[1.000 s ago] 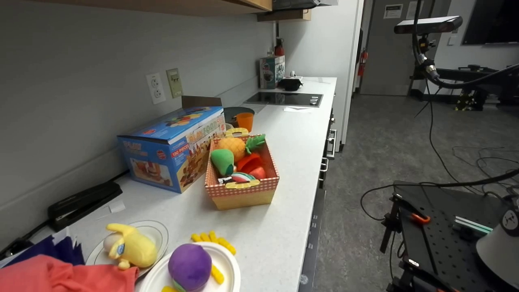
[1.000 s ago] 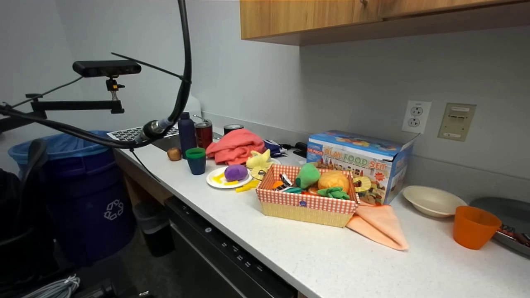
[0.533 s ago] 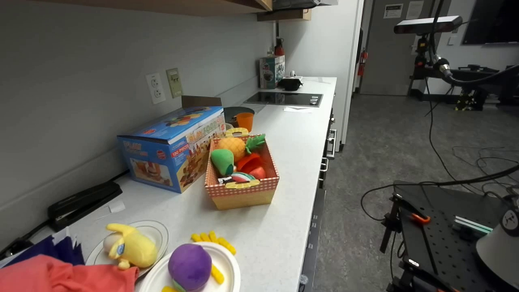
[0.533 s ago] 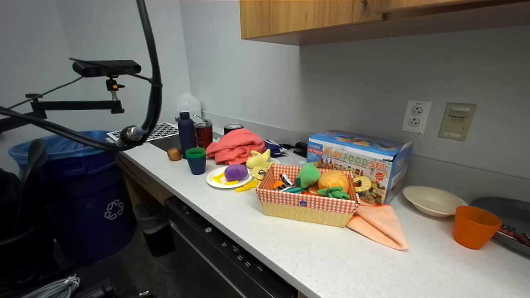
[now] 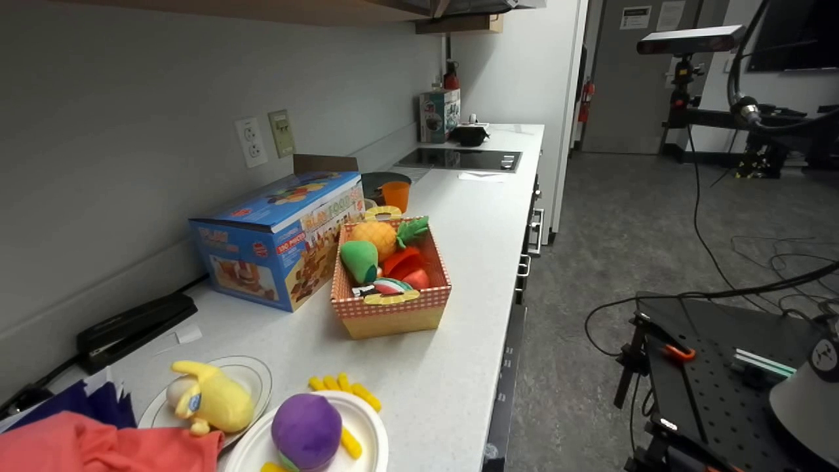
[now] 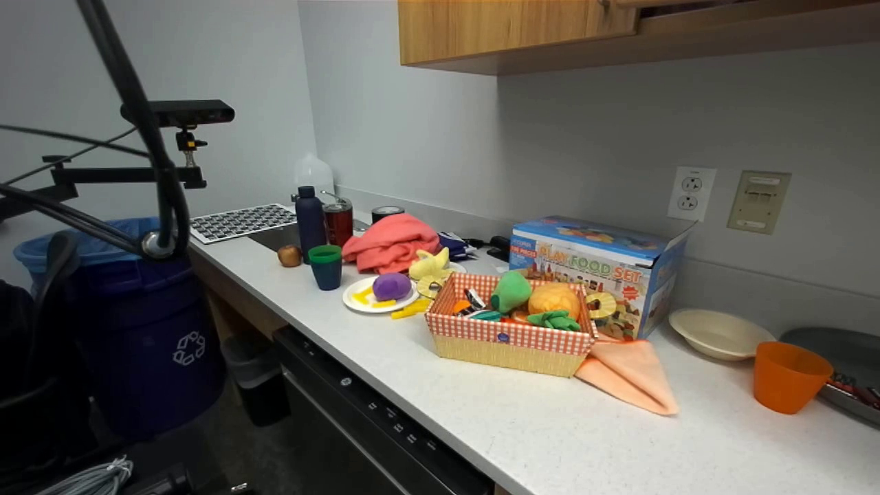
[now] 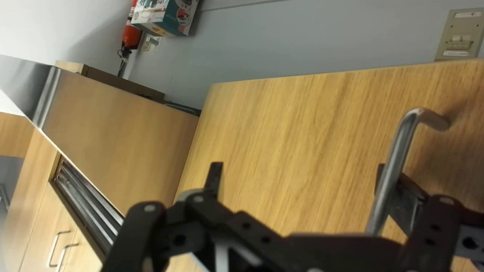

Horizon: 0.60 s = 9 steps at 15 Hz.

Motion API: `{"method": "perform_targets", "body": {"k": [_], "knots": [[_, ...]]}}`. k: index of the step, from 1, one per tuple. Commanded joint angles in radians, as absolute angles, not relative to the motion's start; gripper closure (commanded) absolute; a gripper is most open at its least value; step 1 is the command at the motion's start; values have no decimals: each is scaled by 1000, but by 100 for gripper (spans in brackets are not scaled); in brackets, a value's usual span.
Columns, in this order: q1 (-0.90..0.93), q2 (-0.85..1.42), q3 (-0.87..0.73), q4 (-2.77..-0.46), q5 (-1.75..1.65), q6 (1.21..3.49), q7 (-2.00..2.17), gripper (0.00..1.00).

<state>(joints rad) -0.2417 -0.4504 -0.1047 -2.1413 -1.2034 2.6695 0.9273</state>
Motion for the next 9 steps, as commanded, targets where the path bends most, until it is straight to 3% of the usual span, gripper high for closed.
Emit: {"method": "perform_targets", "body": {"k": [1, 5, 9], "knots": [[-319, -524, -170, -2177, -1253, 2650, 904, 0], [-325, -563, -227, -2214, -1232, 2722, 874, 0], [-169, -592, -424, -2280, -960, 2863, 671, 0]]}}
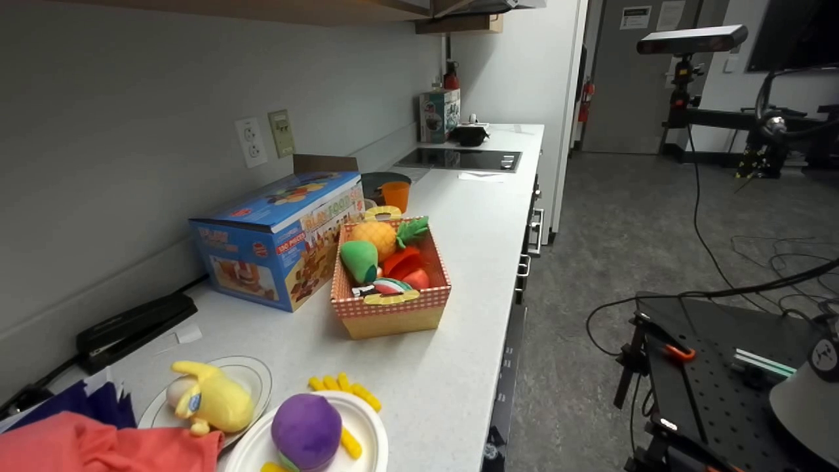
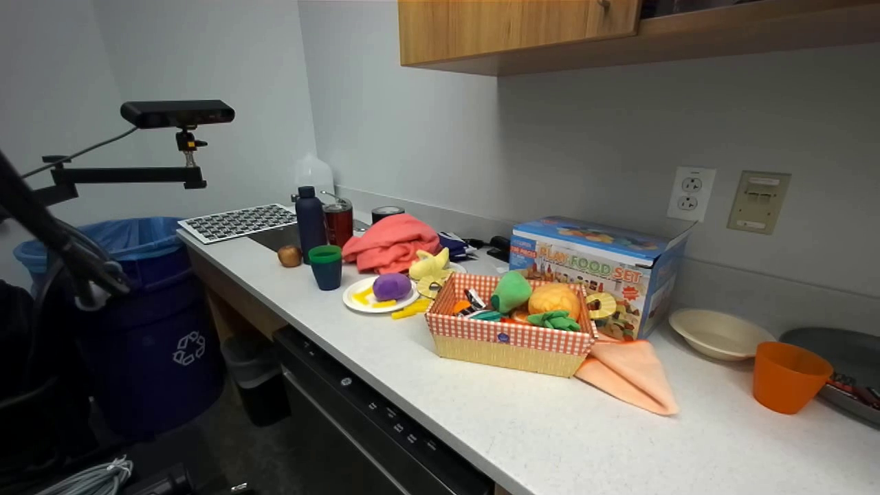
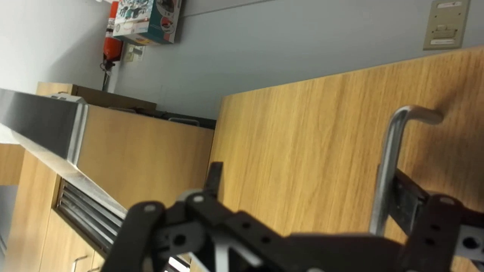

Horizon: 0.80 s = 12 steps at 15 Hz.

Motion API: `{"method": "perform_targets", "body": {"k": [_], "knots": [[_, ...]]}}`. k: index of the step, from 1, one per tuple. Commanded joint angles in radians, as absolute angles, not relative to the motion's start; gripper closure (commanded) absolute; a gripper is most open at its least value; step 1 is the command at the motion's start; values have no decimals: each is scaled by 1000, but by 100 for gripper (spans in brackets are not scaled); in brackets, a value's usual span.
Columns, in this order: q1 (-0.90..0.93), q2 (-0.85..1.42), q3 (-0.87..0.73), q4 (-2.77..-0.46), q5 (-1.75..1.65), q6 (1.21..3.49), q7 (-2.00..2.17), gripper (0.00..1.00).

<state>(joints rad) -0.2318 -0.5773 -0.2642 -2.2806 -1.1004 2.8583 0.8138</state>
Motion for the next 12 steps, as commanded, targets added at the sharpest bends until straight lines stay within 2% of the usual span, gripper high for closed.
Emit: {"method": "perform_targets", "body": {"k": [1, 4, 9, 12], "knots": [[-162, -600, -447, -2293, -841, 2904, 588, 0], [-59, -639, -544, -2300, -583, 2906, 387, 0], [-20, -672, -565, -2284, -177, 2839, 25, 0], [-37, -667, -555, -2237, -57, 2736, -98, 0]]}}
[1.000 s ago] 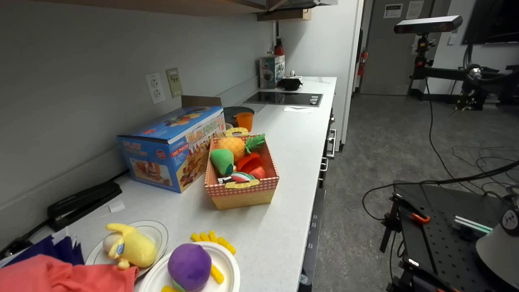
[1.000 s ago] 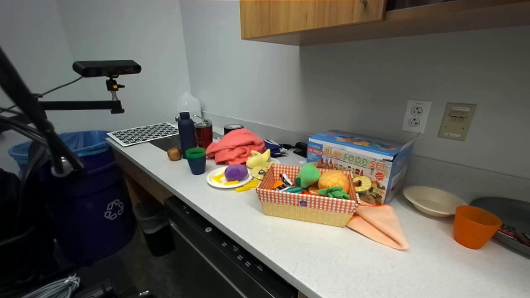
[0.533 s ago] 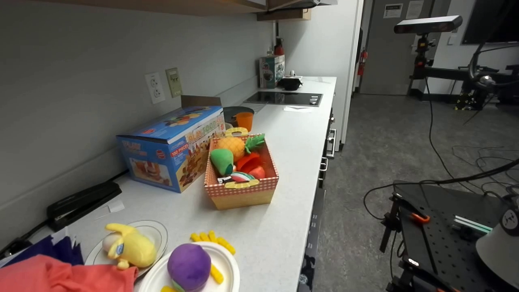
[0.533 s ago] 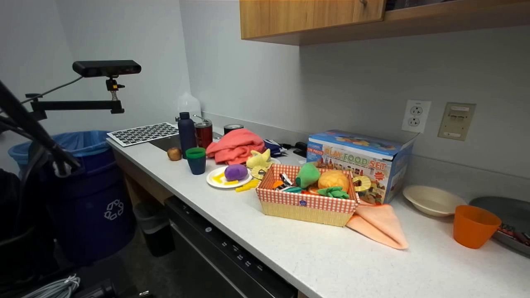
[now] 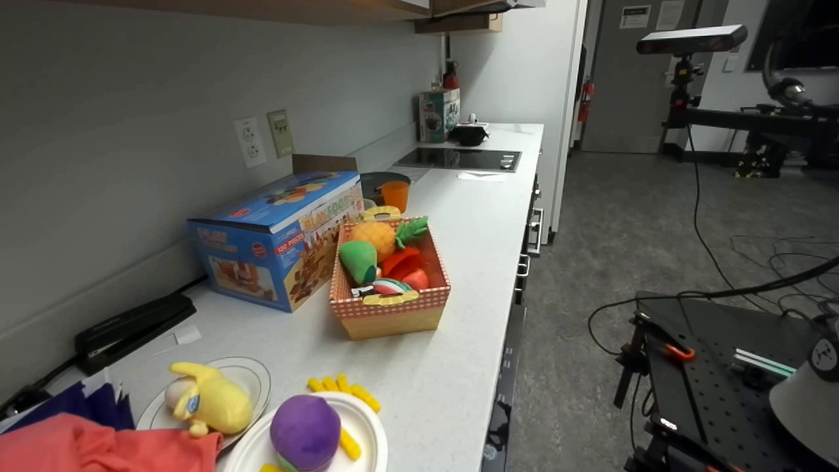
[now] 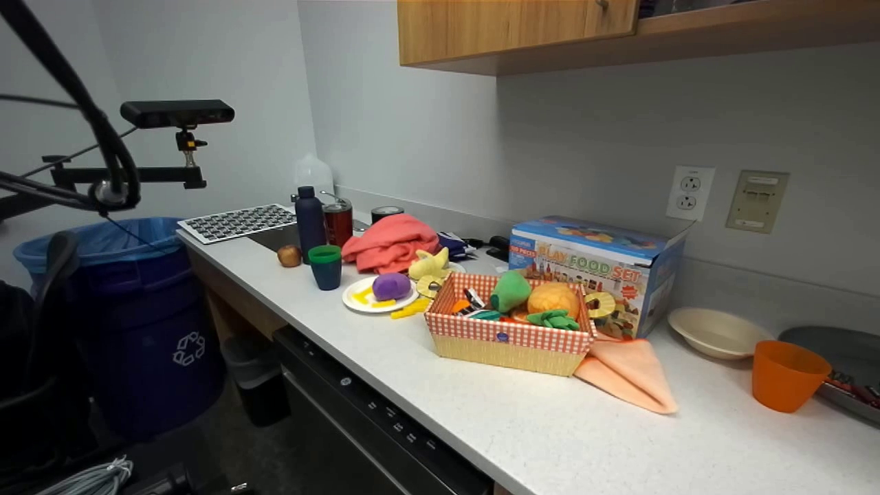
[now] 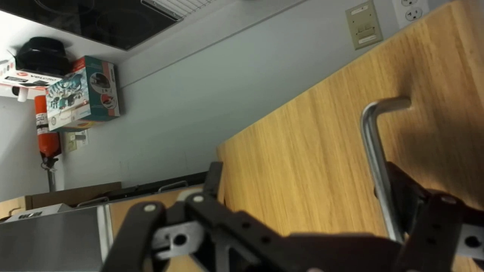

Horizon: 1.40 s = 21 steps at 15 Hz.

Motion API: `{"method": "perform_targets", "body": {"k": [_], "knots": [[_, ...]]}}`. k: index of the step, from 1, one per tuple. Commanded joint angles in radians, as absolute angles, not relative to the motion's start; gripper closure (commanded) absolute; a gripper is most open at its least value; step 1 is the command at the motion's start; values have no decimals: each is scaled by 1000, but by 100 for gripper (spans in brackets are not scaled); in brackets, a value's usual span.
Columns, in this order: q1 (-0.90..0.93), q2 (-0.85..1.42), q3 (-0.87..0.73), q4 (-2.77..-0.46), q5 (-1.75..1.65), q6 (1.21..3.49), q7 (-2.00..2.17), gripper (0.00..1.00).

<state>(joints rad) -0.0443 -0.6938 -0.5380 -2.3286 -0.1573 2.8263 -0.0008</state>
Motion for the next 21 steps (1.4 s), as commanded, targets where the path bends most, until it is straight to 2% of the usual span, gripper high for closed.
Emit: {"method": "perform_targets", "body": {"k": [1, 10, 17, 18, 21], "knots": [[-59, -658, -544, -2213, -40, 2676, -119, 0], [-148, -581, -526, -2009, -52, 2298, -268, 0], [-138, -520, -537, -1887, -37, 2101, -379, 0], [-136, -475, -477, -1783, -49, 2025, -330, 0], [-127, -431, -451, -1683, -46, 1891, -348, 0]]}}
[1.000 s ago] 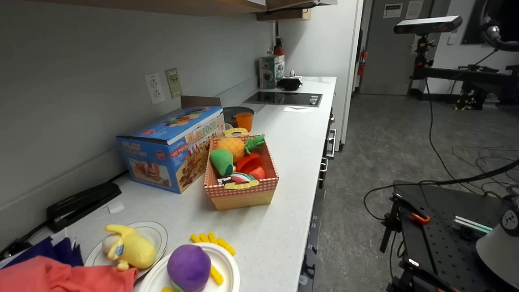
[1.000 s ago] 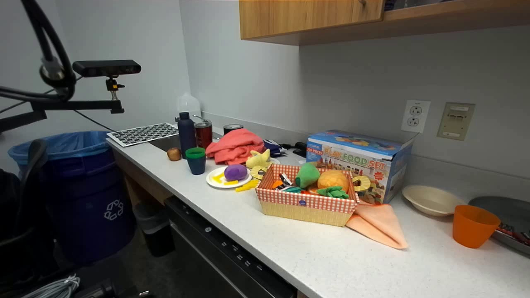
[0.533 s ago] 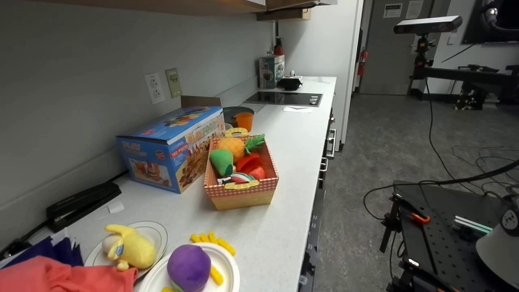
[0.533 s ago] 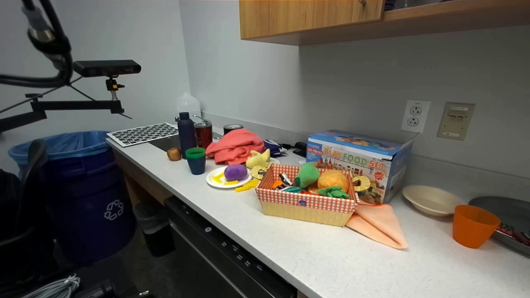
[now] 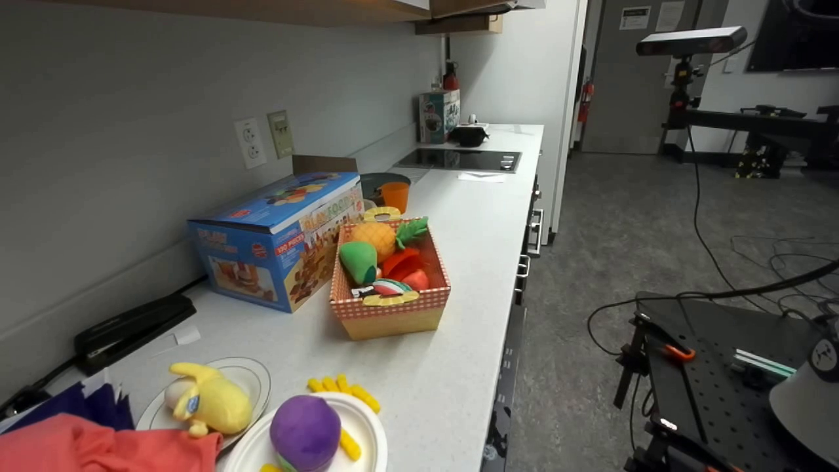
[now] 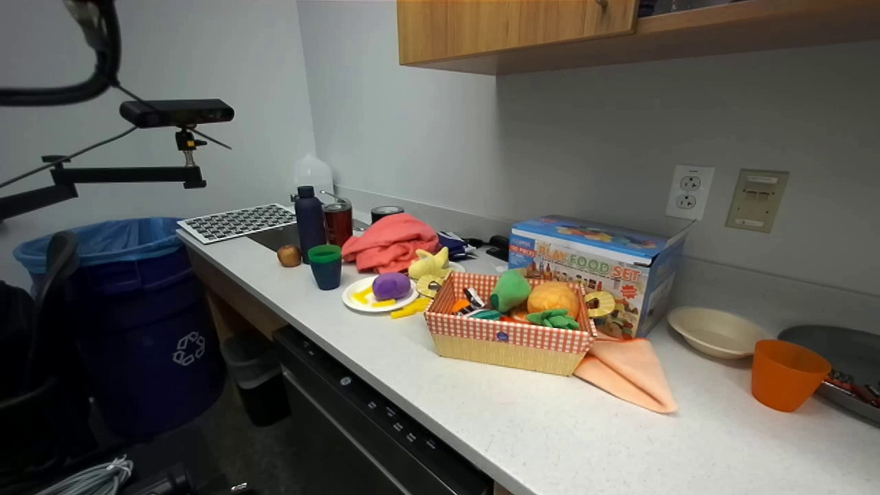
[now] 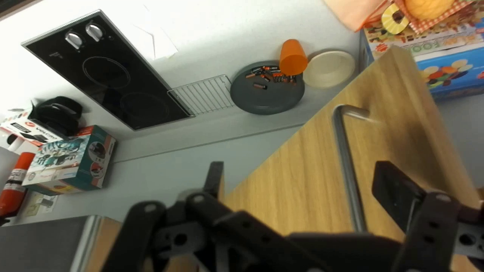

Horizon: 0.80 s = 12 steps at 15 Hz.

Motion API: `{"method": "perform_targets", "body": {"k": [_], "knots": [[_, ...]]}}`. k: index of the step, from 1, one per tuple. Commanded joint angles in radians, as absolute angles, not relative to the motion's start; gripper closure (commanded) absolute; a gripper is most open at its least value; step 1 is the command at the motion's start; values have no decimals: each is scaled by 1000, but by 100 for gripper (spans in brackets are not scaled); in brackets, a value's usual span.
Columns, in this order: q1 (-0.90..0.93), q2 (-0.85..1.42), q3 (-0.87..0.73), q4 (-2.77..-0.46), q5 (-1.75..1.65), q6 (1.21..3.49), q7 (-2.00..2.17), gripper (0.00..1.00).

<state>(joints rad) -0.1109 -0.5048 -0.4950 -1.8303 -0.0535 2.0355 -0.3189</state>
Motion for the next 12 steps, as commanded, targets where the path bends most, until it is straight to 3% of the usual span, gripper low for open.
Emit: {"method": "perform_targets", "body": {"k": [1, 12], "knots": [[-123, -410, -439, -1643, -38, 1861, -340, 0], [-139, -313, -369, -1446, -78, 1599, -355, 0]]}}
